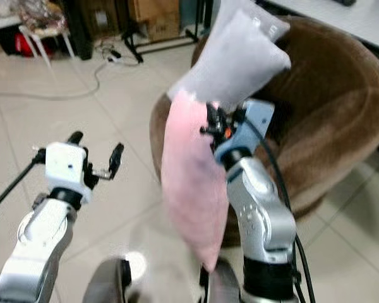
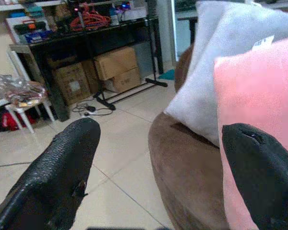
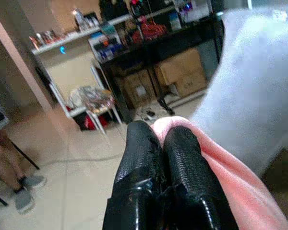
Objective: Move the pillow to the sofa from floor
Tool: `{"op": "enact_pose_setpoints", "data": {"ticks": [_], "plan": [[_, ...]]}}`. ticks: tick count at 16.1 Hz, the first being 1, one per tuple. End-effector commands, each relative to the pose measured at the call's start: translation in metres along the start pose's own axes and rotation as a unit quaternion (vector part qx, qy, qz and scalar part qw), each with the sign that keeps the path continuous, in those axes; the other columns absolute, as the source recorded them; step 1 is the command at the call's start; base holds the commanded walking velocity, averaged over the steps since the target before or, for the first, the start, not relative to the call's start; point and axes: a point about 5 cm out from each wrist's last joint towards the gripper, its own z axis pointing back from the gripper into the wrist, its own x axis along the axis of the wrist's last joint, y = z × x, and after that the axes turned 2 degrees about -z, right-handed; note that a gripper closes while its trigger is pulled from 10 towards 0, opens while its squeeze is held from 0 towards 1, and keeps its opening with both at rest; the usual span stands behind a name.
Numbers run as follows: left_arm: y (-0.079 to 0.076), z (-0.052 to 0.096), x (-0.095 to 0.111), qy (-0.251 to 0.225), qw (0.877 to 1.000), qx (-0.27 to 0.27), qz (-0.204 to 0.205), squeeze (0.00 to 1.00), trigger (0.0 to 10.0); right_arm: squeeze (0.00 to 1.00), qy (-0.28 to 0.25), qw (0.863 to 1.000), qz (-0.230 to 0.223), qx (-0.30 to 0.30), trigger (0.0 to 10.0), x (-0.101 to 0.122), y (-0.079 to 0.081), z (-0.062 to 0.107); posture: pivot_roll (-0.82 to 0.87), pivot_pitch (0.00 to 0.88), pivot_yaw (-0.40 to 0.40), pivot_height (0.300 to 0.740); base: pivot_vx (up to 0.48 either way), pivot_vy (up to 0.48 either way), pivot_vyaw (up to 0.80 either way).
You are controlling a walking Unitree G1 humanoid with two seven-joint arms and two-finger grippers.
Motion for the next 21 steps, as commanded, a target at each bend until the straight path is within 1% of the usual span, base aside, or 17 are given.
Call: {"op": "enact_pose_setpoints", "data": {"ticks": [1, 2, 3, 5, 7, 11, 12, 13, 15, 17, 21], "plan": [[0.000, -0.002, 0.004, -0.008, 1.000, 0.003, -0.004, 0.36, 10.0, 0.00, -0.041, 0.999, -0.009, 0.013, 10.0, 0.019, 0.006, 0.001, 0.06, 0.000, -0.032, 0.707, 0.000, 0.000, 0.00], [0.000, -0.002, 0.006, -0.010, 1.000, 0.002, -0.005, 0.35, 10.0, 0.00, -0.043, 0.999, -0.015, 0.014, 10.0, 0.020, 0.007, 0.001, 0.06, 0.000, -0.032, 0.712, 0.000, 0.000, 0.00], [0.000, -0.004, 0.007, -0.014, 1.000, 0.001, -0.006, 0.36, 10.0, 0.00, -0.046, 0.998, -0.026, 0.016, 10.0, 0.022, 0.007, -0.001, 0.06, 0.000, -0.033, 0.727, 0.000, 0.000, 0.00], [-0.001, -0.005, 0.008, -0.014, 1.000, 0.001, -0.007, 0.35, 10.0, 0.00, -0.045, 0.999, -0.025, 0.018, 10.0, 0.023, 0.009, -0.002, 0.06, 0.000, -0.032, 0.740, 0.000, 0.000, 0.00], [-0.001, -0.006, 0.007, -0.015, 1.000, 0.001, -0.006, 0.35, 10.0, 0.00, -0.045, 0.999, -0.005, 0.008, 10.0, 0.023, 0.009, -0.003, 0.06, 0.000, -0.032, 0.740, 0.000, 0.000, 0.00], [-0.001, -0.007, 0.006, -0.012, 1.000, 0.002, -0.006, 0.35, 10.0, 0.00, -0.037, 0.999, -0.008, 0.016, 10.0, 0.020, 0.012, -0.003, 0.06, 0.000, -0.038, 0.740, 0.000, 0.000, 0.00], [0.000, -0.007, 0.005, -0.011, 1.000, 0.004, -0.006, 0.35, 10.0, 0.00, -0.030, 1.000, -0.006, 0.006, 10.0, 0.016, 0.010, -0.004, 0.06, 0.000, -0.039, 0.740, 0.000, 0.000, 0.00], [0.001, -0.007, 0.004, -0.008, 1.000, 0.008, 0.000, 0.30, 10.0, 0.00, -0.011, 1.000, 0.002, -0.012, 10.0, 0.008, 0.005, -0.003, 0.06, 0.000, -0.040, 0.740, 0.000, 0.000, 0.00], [0.002, -0.006, 0.003, -0.004, 1.000, 0.008, 0.000, 0.30, 10.0, 0.00, 0.006, 0.999, 0.016, -0.028, 10.0, -0.001, 0.000, -0.001, 0.06, 0.000, -0.040, 0.740, 0.000, 0.000, 0.00], [0.003, -0.007, 0.003, -0.007, 1.000, 0.006, -0.003, 0.31, 10.0, 0.00, 0.006, 1.000, 0.014, -0.028, 10.0, -0.002, 0.001, 0.000, 0.06, 0.000, -0.036, 0.740, 0.000, 0.000, 0.00], [0.002, -0.007, 0.005, -0.018, 1.000, 0.000, 0.007, 0.32, 10.0, 0.00, 0.005, 1.000, 0.012, -0.015, 10.0, -0.003, 0.004, 0.000, 0.06, 0.000, -0.036, 0.740, 0.000, 0.000, 0.00]]}}
